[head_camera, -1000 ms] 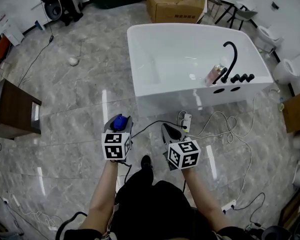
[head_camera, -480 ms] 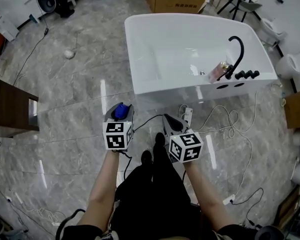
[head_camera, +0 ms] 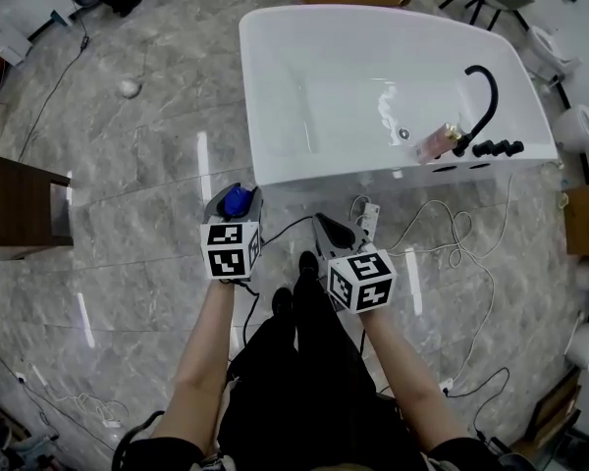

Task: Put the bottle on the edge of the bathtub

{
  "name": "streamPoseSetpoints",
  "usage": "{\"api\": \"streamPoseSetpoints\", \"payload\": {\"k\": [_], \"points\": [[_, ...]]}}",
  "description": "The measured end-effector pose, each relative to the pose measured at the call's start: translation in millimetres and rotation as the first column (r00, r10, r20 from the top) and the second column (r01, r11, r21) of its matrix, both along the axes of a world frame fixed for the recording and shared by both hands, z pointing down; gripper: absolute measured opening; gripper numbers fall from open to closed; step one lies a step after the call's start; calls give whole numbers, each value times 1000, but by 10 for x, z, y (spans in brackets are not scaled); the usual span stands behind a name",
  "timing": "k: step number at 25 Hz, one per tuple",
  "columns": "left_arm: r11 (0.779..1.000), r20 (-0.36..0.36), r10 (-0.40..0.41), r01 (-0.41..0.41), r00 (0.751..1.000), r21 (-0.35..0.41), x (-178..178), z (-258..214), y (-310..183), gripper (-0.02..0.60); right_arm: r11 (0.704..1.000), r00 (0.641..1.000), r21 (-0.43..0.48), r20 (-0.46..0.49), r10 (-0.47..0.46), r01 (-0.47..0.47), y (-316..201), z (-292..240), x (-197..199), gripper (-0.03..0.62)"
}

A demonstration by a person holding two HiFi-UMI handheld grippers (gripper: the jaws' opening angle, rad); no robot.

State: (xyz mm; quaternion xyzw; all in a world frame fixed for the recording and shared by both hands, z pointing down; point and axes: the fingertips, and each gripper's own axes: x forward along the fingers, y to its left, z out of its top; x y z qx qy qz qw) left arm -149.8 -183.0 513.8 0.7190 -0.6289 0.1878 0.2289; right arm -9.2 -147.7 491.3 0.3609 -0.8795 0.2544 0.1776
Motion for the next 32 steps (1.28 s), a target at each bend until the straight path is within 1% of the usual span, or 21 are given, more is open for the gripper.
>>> {"api": "streamPoseSetpoints", "payload": {"k": [9, 16, 24, 32], "points": [[999, -1, -47, 47, 999, -23, 21, 313, -562, 155, 999, 999, -42, -17, -29, 28, -471, 264, 25, 3], [997, 8, -67, 68, 998, -44, 0, 585, -875, 155, 997, 999, -71, -24, -39, 37, -741, 454, 46, 3], [996, 16, -66, 67, 998, -57, 48, 791, -1062, 155, 995, 998, -87, -17, -53, 51, -864, 570, -1, 3], [996, 31, -44, 46, 999, -76, 138, 954, -1152, 155, 993, 998, -101, -25, -59, 56, -907, 677, 33, 3]]}}
